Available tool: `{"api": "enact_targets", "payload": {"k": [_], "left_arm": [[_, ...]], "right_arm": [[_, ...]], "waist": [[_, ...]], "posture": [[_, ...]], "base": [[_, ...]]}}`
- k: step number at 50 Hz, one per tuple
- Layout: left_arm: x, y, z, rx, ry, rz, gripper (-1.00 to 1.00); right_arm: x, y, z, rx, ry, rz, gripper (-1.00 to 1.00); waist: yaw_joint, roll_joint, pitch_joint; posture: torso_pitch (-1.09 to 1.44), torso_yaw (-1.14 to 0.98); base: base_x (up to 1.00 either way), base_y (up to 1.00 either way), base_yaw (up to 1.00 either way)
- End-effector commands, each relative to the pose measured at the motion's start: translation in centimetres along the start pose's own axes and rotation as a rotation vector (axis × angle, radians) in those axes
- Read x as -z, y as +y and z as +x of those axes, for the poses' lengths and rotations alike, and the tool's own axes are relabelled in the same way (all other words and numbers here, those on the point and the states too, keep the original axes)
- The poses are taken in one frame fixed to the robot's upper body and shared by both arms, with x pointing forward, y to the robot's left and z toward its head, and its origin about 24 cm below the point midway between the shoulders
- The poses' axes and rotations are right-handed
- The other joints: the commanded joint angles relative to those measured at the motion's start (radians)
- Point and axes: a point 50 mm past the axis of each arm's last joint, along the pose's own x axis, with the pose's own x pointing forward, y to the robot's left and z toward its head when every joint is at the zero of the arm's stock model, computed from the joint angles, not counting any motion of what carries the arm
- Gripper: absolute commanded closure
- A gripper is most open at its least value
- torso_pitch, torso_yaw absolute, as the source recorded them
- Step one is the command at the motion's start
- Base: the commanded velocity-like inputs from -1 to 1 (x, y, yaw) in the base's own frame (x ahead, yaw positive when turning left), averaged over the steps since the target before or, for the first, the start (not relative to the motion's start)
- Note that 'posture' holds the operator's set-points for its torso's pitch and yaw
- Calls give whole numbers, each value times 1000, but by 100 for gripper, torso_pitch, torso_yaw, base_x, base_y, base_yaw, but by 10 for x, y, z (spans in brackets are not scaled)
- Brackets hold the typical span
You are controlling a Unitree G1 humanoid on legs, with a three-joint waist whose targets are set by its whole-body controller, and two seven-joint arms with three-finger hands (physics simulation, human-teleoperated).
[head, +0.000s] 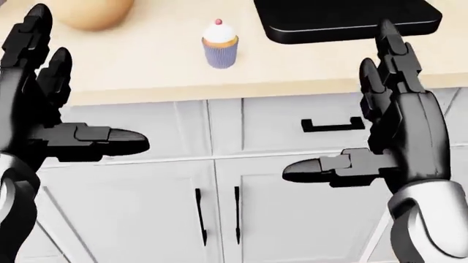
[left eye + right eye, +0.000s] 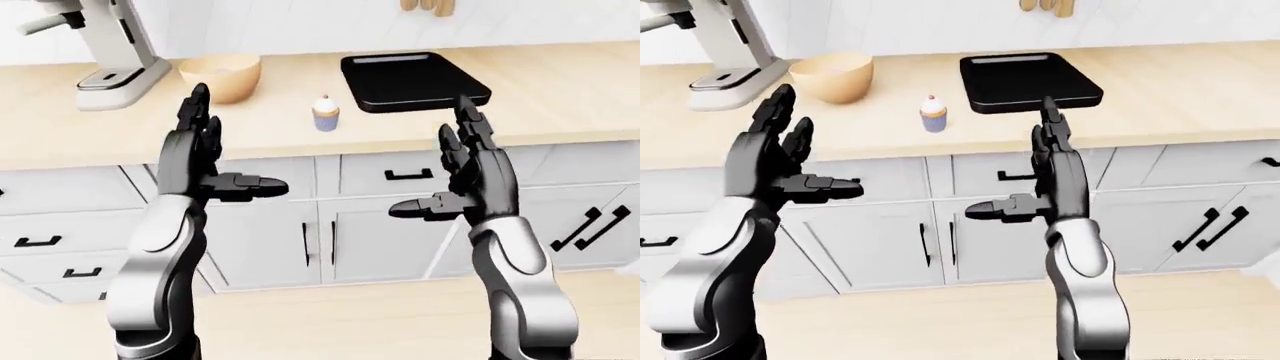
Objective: Pick up the bowl with donut and place it on the tray. Pick up the cupcake and place it on the tray.
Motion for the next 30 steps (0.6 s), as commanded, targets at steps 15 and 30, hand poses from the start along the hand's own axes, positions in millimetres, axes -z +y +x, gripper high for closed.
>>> {"api": "enact_targets", "payload": {"k": [15,30], "left_arm": [[-23,-3,-7,9,-83,8,-100],[-19,-6,-5,16,-79,15,-100]], "right_arm": [[-16,-2,-3,5,-99,-2,-100],[-19,-2,-5,10,-120,21,-100]], "waist": [[-39,-30,-27],[-29,35,-32]], "posture": [[0,0],[0,0]], "base": [[-2,65,0],[-4,56,0]]}}
